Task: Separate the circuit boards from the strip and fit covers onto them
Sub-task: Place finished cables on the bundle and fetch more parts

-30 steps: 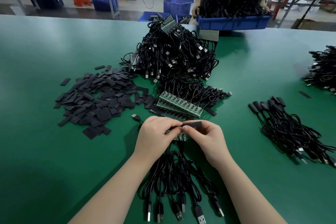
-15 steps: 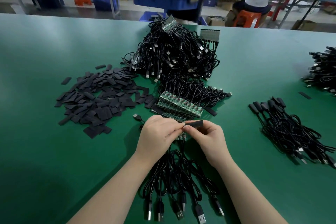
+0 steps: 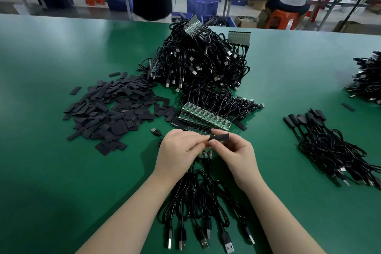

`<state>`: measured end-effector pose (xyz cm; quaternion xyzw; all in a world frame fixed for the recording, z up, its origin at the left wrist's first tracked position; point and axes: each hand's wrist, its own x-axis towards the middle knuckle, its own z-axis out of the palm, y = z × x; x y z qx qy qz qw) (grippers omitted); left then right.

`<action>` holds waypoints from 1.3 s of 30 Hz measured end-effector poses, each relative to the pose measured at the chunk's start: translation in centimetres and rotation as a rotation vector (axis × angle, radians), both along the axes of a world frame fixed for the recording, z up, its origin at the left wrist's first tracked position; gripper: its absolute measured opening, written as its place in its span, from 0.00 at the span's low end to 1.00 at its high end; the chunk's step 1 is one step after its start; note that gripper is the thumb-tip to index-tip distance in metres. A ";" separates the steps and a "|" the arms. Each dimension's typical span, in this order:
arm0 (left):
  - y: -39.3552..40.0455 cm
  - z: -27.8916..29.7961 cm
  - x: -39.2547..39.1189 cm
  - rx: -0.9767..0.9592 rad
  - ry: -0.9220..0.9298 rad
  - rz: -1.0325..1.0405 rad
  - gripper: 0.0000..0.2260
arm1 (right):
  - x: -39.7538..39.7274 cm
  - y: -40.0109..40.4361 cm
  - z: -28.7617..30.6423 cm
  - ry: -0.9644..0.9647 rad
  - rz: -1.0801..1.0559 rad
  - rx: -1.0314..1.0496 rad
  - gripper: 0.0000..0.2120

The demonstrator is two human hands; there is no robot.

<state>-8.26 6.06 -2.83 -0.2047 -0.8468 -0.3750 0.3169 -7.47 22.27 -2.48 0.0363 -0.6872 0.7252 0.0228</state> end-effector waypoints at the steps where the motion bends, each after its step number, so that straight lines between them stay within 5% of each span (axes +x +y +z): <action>1: 0.0 0.0 0.0 0.007 -0.007 0.014 0.06 | -0.1 0.1 -0.1 -0.002 -0.012 -0.027 0.07; 15: 0.4 -0.2 0.1 0.009 0.001 0.021 0.09 | 0.1 0.0 0.0 0.033 -0.056 0.026 0.10; 23: 0.1 0.2 0.3 0.152 -0.155 0.089 0.08 | 0.8 -0.7 -0.4 0.219 -0.175 0.208 0.25; 39: 0.2 0.6 0.5 0.184 -0.239 0.068 0.08 | 0.4 -0.6 -1.0 0.240 -0.194 0.291 0.25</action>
